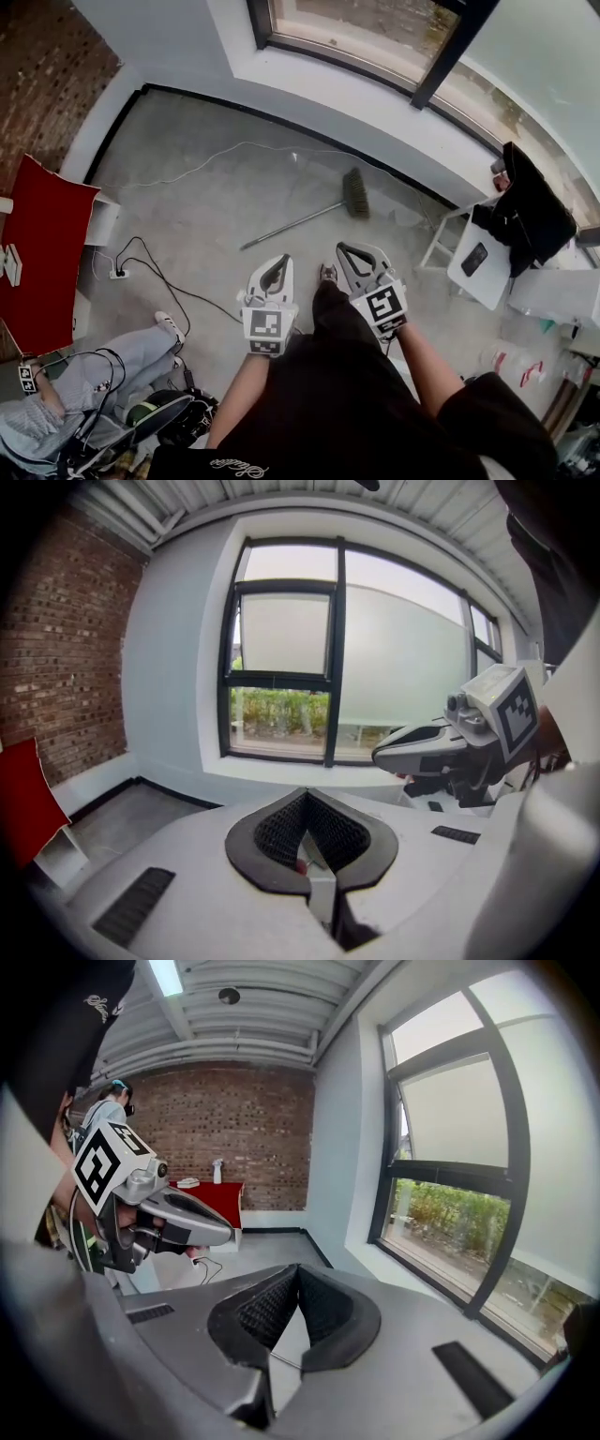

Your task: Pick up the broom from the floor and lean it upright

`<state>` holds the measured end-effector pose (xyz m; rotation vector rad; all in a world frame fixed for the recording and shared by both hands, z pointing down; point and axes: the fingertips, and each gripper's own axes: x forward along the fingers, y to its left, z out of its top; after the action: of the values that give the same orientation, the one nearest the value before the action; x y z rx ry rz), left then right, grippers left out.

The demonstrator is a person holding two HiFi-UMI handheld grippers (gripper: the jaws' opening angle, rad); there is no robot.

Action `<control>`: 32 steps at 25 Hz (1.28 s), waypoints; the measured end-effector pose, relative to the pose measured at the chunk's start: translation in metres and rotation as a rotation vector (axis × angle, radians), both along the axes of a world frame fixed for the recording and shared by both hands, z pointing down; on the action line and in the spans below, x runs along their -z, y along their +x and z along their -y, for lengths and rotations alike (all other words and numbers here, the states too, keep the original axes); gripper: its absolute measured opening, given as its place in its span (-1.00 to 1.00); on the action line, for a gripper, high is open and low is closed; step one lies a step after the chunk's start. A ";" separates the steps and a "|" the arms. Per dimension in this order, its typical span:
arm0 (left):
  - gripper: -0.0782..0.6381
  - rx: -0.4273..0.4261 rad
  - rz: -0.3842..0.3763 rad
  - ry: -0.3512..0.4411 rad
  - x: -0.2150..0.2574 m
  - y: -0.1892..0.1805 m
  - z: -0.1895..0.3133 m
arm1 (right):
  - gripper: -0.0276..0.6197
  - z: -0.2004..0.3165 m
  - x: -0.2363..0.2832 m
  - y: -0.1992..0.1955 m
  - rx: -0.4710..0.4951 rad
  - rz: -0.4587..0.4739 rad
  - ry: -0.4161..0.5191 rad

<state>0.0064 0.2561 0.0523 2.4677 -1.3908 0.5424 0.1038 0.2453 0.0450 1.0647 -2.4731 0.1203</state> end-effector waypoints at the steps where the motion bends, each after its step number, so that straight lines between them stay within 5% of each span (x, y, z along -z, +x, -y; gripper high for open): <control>1: -0.77 0.012 0.003 -0.013 -0.004 -0.001 0.013 | -0.89 0.014 -0.004 -0.002 0.032 -0.010 -0.005; 11: -0.78 0.068 0.123 -0.075 -0.079 0.000 0.108 | -0.89 0.102 -0.094 -0.020 0.401 -0.167 0.025; 19: -0.77 0.066 0.199 -0.183 -0.196 -0.025 0.106 | -0.89 0.120 -0.220 -0.047 0.630 -0.358 0.016; 32: -0.77 0.214 0.121 -0.321 -0.401 -0.103 0.112 | -0.89 0.140 -0.452 -0.126 0.751 -0.489 -0.189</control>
<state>-0.0964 0.1445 0.4537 2.0368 -1.4599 0.8058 -0.0221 0.1049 0.4969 0.0272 -2.1800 -0.1239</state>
